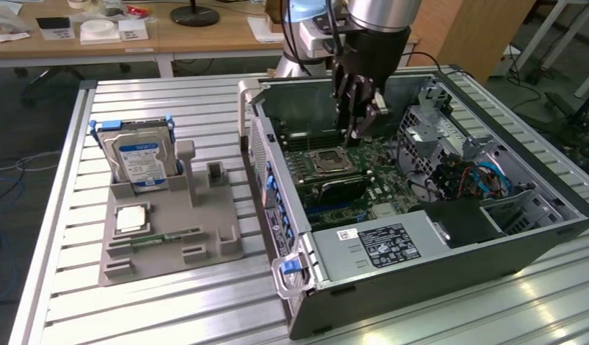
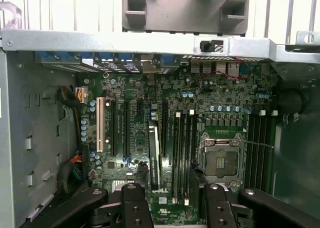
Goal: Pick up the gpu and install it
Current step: 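Insert the gpu into the slot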
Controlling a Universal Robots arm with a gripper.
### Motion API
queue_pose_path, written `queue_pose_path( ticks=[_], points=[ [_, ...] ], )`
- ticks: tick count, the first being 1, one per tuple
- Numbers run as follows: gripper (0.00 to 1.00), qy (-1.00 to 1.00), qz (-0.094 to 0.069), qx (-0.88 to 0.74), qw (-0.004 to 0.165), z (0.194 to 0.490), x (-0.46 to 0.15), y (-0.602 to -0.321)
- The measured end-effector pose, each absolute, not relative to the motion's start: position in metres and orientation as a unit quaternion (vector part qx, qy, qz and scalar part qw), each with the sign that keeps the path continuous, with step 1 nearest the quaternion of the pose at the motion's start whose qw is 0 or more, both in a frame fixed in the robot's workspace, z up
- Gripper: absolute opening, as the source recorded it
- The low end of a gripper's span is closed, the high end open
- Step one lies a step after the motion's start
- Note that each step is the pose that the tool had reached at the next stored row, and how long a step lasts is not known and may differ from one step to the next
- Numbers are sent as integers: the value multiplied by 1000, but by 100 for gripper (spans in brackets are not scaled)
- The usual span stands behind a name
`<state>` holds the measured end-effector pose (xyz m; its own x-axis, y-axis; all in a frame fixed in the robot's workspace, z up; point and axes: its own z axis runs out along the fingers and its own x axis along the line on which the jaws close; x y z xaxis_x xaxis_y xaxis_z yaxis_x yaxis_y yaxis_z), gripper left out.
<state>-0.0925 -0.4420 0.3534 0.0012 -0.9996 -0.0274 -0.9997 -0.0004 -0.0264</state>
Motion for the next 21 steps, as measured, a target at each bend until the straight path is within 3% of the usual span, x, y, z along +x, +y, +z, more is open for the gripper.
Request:
queue_pose_path(
  ticks=[21],
  points=[
    [46,706,0,-708,19,332,-92,-446]
  ],
)
